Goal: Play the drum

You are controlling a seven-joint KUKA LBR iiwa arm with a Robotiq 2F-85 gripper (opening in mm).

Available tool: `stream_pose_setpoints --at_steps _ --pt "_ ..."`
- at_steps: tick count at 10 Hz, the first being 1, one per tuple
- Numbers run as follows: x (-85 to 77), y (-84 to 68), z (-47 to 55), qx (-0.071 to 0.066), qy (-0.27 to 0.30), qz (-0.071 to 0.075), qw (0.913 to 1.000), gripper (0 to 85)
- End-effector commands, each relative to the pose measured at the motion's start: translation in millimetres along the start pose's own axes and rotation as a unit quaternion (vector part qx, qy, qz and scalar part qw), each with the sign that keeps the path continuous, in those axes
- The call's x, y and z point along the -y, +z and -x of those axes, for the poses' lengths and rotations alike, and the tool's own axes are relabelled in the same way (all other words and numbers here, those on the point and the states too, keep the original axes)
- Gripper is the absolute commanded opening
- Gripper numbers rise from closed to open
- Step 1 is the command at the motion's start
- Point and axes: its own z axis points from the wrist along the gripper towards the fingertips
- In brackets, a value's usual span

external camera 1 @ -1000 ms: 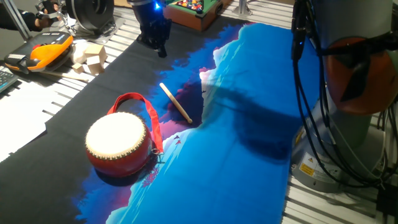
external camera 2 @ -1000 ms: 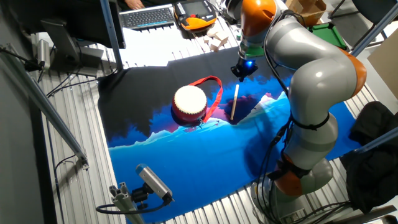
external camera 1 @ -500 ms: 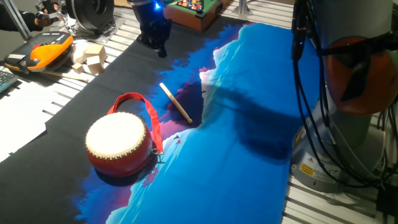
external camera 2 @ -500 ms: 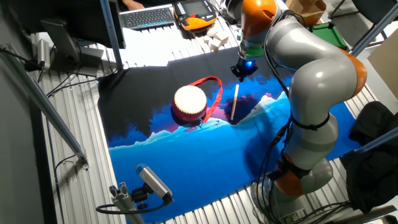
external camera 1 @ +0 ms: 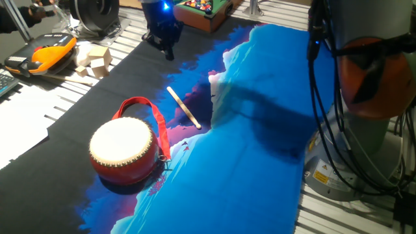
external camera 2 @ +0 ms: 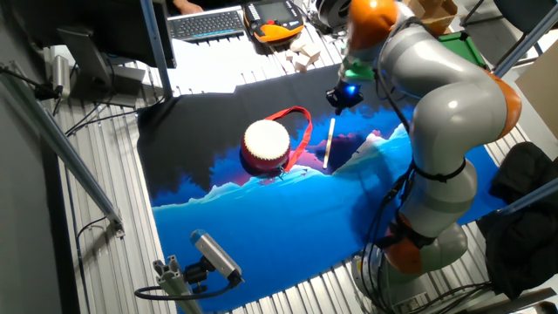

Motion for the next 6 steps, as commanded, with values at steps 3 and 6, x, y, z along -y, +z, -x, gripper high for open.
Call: stream_pose_setpoints --at_steps 3,6 --pt "-0.5 0.0 -0.2 0.016 0.044 -0.025 0.9986 0.0" --pt "-0.5 0.0 -0.2 0.016 0.047 -0.025 0.9984 0.0"
